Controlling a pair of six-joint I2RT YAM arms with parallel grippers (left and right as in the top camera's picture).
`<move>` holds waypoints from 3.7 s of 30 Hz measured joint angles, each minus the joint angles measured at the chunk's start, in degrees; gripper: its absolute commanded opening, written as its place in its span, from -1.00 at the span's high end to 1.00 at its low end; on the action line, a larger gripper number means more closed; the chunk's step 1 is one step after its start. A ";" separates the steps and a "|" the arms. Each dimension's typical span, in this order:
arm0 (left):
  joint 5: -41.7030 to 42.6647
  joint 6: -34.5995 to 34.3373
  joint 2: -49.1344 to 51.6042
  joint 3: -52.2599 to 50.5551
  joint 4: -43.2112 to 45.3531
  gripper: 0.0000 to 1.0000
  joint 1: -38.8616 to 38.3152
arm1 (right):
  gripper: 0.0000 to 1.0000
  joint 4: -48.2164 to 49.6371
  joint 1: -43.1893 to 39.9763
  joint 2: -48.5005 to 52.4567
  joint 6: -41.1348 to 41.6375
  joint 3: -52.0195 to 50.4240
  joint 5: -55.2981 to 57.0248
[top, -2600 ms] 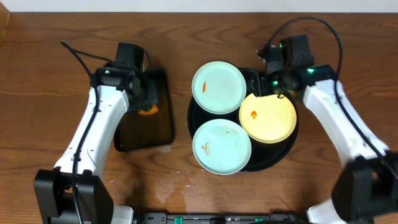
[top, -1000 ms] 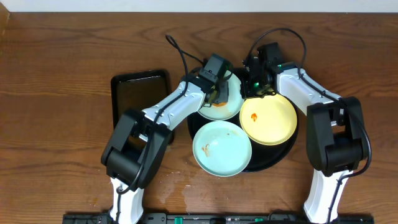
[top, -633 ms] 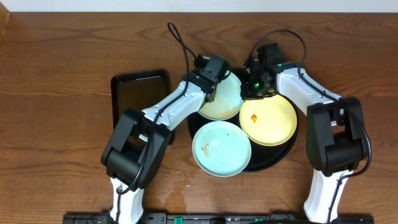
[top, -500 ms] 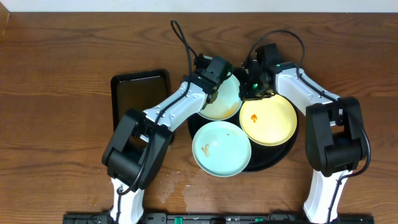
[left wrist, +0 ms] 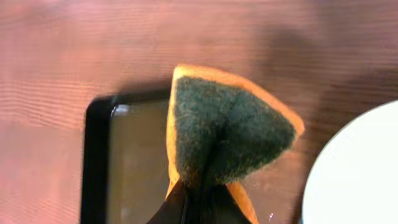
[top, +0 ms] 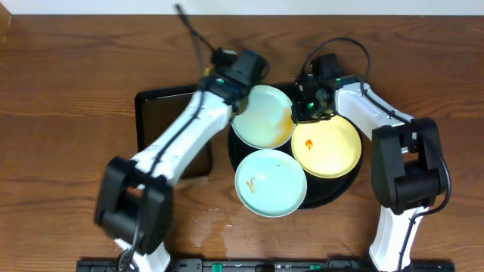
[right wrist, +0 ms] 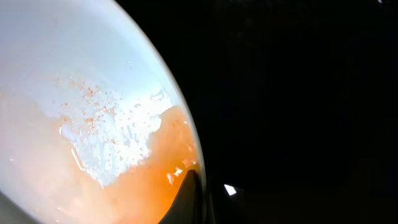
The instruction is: Clean dirty plates on tray and stack at the side
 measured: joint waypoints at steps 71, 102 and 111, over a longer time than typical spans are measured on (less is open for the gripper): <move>47.34 1.25 7.06 -12.68 16.81 0.85 10.47 | 0.55 0.61 -1.81 -0.74 -13.92 0.00 -11.87; 46.62 2.32 7.06 -12.68 17.81 0.85 10.64 | 0.53 -1.49 -4.04 0.98 -17.77 0.00 -26.36; 46.38 2.69 6.91 -12.68 17.27 0.82 10.73 | 0.98 -0.87 -4.15 1.75 -15.78 0.00 -25.64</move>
